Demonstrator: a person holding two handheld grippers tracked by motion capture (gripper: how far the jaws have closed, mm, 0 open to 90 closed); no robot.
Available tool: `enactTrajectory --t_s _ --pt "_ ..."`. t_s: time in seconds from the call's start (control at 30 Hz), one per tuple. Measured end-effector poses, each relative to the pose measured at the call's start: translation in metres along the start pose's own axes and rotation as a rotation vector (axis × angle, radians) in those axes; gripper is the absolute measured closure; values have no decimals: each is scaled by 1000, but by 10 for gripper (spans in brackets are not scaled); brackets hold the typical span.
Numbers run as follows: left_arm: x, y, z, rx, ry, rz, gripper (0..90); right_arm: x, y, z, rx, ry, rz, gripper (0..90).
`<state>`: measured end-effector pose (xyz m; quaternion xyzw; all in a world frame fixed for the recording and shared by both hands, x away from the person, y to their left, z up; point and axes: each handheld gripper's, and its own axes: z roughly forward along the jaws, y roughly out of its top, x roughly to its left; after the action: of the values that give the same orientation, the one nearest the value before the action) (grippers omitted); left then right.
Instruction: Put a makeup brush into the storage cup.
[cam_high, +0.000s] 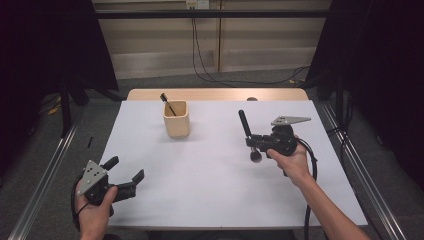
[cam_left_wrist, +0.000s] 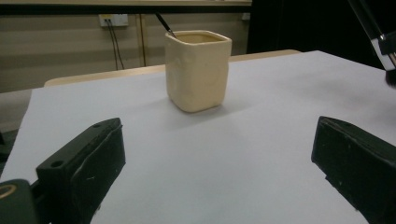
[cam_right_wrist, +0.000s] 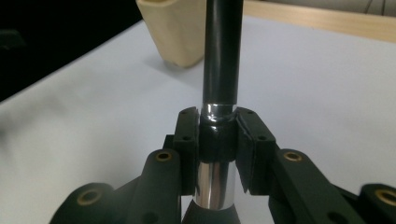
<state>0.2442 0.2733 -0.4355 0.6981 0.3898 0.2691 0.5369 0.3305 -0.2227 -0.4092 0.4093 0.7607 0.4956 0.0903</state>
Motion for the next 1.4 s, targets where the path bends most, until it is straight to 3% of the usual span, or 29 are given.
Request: enactTrajectory --t_s 0.33,0.4,0.5,0.57,0.77,0.93,1.03,1.13,1.33,1.4 --pt "-6 2 4 19 -36 5 26 -7 3 -17 -70 61 -15 719" --pt "-10 3 7 28 -93 29 26 -7 3 -18 -73 80 -19 718" --pt "-20 6 12 36 -127 83 26 -5 3 -17 -76 117 -20 719" --pt "-24 7 15 35 -156 74 26 -3 4 -16 -74 130 -29 718" --pt "-31 11 22 36 -178 95 26 7 4 -14 -51 165 -56 719" --pt "-35 15 28 35 -205 77 26 14 7 -11 -33 194 -75 719" --pt "-37 19 33 53 -227 101 28 19 7 -8 -1 209 -102 718" --pt "-40 23 37 53 -254 98 28 23 8 -5 25 228 -124 719" --pt "-46 28 48 38 -269 105 26 30 12 -3 60 247 -152 718" --pt "-48 27 51 64 -289 127 26 32 14 -3 69 254 -154 719"
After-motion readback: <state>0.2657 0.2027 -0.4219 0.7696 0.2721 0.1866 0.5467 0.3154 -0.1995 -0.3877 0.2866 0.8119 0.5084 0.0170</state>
